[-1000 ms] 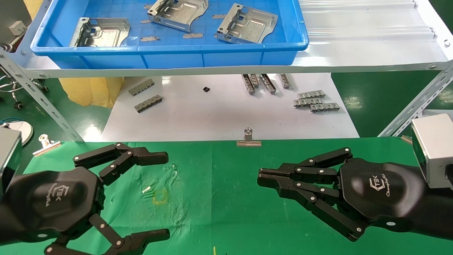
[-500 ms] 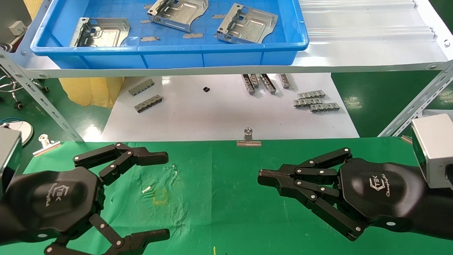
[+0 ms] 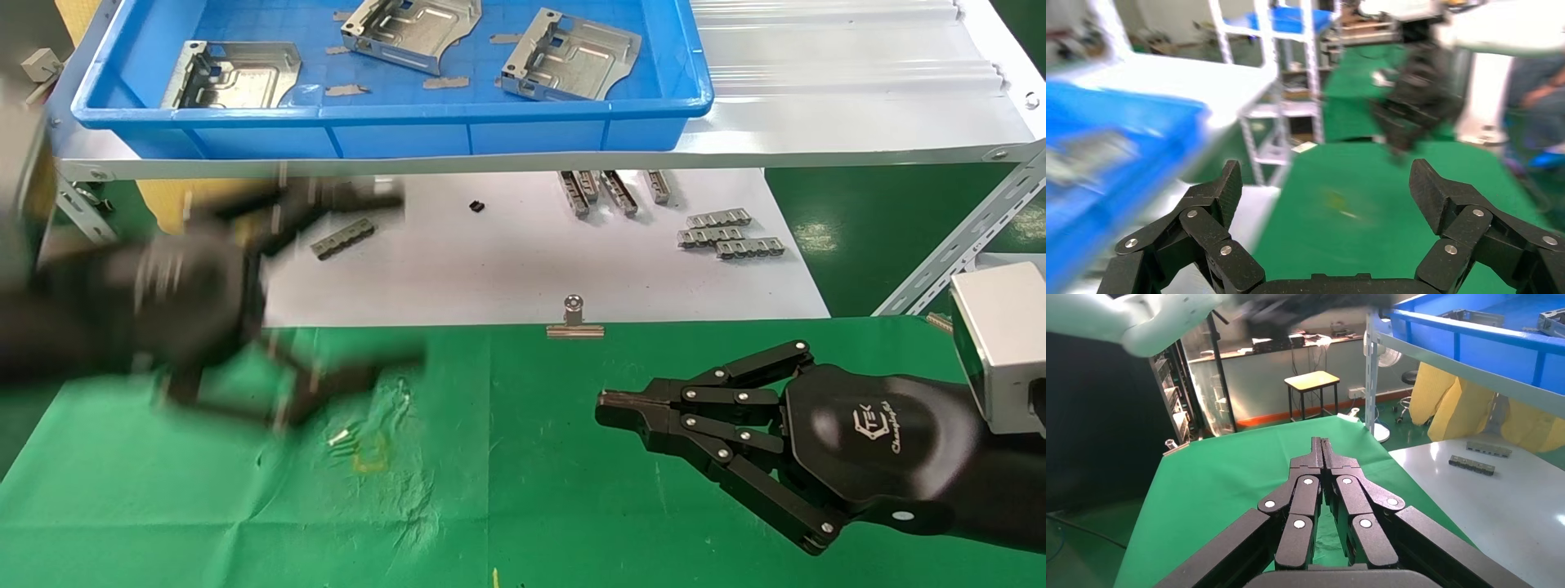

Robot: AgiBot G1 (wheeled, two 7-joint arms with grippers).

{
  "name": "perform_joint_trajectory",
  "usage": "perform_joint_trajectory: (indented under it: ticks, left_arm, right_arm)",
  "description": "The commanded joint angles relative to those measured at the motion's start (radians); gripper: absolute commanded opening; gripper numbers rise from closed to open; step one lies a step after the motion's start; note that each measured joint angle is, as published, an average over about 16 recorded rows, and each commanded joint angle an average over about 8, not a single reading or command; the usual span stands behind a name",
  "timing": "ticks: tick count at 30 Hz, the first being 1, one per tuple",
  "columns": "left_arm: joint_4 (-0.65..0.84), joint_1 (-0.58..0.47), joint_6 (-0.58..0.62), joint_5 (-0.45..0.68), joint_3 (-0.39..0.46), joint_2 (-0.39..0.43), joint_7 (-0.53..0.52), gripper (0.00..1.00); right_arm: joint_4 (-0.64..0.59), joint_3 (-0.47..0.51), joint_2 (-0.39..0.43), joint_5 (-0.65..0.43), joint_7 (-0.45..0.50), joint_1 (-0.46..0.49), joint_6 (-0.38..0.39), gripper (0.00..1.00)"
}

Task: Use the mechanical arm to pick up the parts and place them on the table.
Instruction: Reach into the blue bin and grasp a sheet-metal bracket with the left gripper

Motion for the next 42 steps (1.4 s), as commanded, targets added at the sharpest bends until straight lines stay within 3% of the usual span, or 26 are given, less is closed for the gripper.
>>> perform_joint_trajectory:
  ticks: [1,2,7,13,15,20,22,42]
  left_arm:
    - [0.062,-0.091,0.005,0.039,0.016,0.037,0.004,1.00]
    - [0.123,-0.142,-0.014,0.070,0.028,0.066,0.015,1.00]
    - [0.453,-0.361,-0.207,0.230,0.083,0.225,0.077,1.00]
    - [0.757,-0.516,-0.464,0.356,0.132,0.393,0.136,0.99]
    - [0.826,-0.546,-0.522,0.376,0.141,0.433,0.149,0.82]
    - [0.946,-0.588,-0.623,0.402,0.155,0.503,0.163,0.20]
    - [0.977,-0.598,-0.649,0.408,0.158,0.521,0.161,0.02]
    - [1.043,-0.620,-0.709,0.459,0.194,0.557,0.088,0.00]
  right_arm:
    - [0.000,0.000,0.000,0.000,0.000,0.000,0.000,0.93]
    - [0.000,0.000,0.000,0.000,0.000,0.000,0.000,1.00]
    - [0.000,0.000,0.000,0.000,0.000,0.000,0.000,1.00]
    - [0.000,0.000,0.000,0.000,0.000,0.000,0.000,1.00]
    - [0.000,0.000,0.000,0.000,0.000,0.000,0.000,1.00]
    - [0.000,0.000,0.000,0.000,0.000,0.000,0.000,1.00]
    - [0.000,0.000,0.000,0.000,0.000,0.000,0.000,1.00]
    - [0.000,0.000,0.000,0.000,0.000,0.000,0.000,1.00]
